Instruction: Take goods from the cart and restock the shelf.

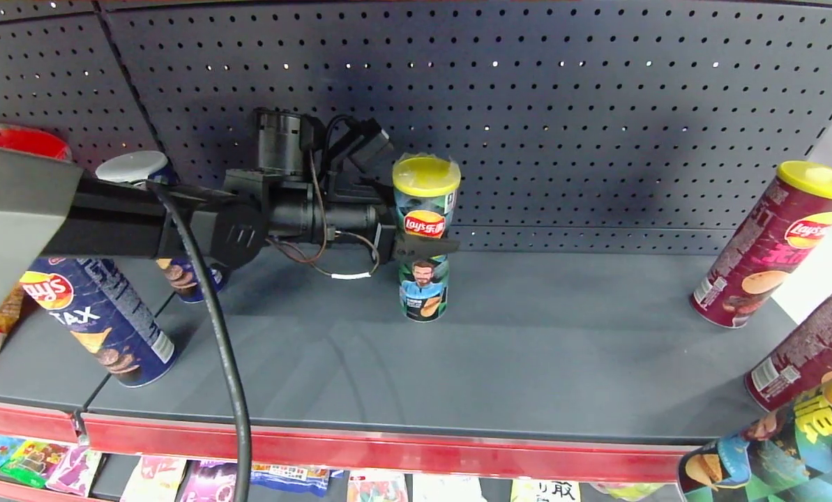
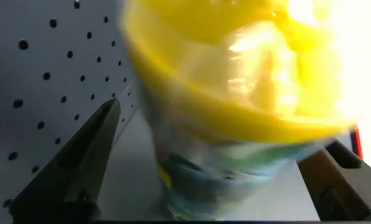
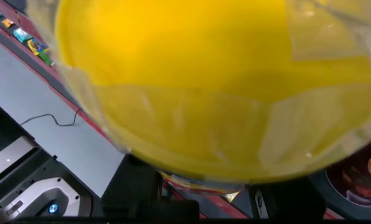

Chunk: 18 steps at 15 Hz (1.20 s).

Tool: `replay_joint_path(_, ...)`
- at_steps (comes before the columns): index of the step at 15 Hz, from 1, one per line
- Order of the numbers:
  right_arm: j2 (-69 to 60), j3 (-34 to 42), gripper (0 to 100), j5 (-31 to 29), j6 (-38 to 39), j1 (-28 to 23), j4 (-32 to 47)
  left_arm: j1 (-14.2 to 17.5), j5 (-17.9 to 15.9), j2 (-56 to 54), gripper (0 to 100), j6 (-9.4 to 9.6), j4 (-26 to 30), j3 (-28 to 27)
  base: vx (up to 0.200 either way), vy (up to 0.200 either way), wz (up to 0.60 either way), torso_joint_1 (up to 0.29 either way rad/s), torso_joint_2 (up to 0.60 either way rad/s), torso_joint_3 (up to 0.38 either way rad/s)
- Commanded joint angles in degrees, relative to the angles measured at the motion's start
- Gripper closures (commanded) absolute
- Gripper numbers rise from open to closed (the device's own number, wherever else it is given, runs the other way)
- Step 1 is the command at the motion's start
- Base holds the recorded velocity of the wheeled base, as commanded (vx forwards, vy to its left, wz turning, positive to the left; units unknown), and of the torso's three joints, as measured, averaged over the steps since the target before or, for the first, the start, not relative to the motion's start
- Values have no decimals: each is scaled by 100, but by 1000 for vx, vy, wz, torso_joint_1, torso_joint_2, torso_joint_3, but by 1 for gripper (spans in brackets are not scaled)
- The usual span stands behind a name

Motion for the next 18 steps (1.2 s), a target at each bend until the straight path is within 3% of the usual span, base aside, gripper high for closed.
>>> replay_joint_path(1,-18,30,100,-29,-2,1,-5,-87,-7,84,0,-32,-1,-40,0,0,0,0,0,0)
replay_joint_path(4,-27,30,100,-29,-2,1,-5,-158,37,102,0,-155,-10,-31,0,0,0,0,0,0)
replay_joint_path(5,-27,39,100,-29,-2,1,-5,-158,37,93,100,-155,-10,-13,0,0,0,0,0,0)
replay_joint_path(10,-27,65,100,-29,-2,10,-5,-254,107,-276,100,-339,8,391,0,0,0,0,0,0)
replay_joint_path(12,-71,83,100,-29,-2,10,-5,-307,230,-707,100,-506,-27,910,0,0,0,0,0,0)
replay_joint_path(16,-132,109,100,-29,-2,1,-5,-421,450,-1146,100,-524,-177,1569,0,0,0,0,0,0)
replay_joint_path(18,-150,109,100,-29,-2,10,-5,-650,459,-1208,100,-621,-414,1815,0,0,0,0,0,0)
